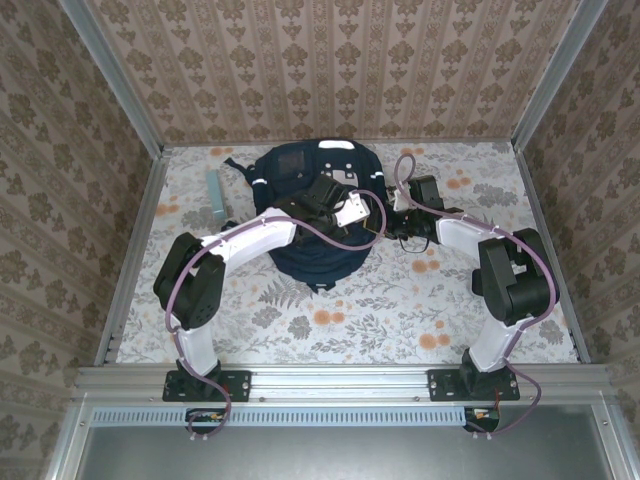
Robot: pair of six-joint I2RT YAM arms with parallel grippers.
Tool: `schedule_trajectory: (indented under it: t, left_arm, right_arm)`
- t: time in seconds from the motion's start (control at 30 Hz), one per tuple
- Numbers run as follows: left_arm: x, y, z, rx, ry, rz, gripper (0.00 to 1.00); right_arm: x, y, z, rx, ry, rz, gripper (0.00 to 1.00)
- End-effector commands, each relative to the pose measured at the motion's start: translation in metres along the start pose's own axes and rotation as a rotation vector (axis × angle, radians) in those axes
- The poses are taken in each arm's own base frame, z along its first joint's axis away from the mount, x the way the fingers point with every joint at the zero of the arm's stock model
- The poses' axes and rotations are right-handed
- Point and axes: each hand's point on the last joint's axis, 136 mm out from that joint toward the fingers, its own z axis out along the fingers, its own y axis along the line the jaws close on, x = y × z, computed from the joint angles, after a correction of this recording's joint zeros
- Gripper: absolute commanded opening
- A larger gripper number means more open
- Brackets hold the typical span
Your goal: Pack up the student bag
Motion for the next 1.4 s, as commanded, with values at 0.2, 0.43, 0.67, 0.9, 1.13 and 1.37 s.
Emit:
schedule_trajectory:
  t: [0.2,0.43,0.67,0.9,1.13,1.37]
  left_arm:
    - [-0.017,0.013,-0.016,-0.036,-0.062,-0.051,0.03]
    - [-0.015,0.015,-0.007,-0.046,-0.05,-0.068,0.02]
    - [-0.014,0.016,-0.006,-0.049,-0.045,-0.068,0.02]
    - [-0.011,0.015,-0.003,-0.045,-0.039,-0.073,0.02]
    - [-0.017,0.025,0.001,-0.079,-0.041,-0.139,0.0]
    - [-0.027,0.036,0.009,-0.105,-0.072,-0.234,0.0]
  right_arm:
    - [0.007,0.002,-0.01,0.025,0.016,0.052,0.21]
    - [0.024,0.004,-0.015,0.011,0.043,0.108,0.21]
    - [0.026,0.005,-0.017,0.009,0.037,0.128,0.19]
    - [0.031,-0.008,-0.018,0.082,0.049,0.128,0.07]
    - [0.045,0.003,-0.021,0.102,0.07,0.094,0.02]
    - [0.085,0.025,-0.016,0.124,0.117,-0.012,0.0]
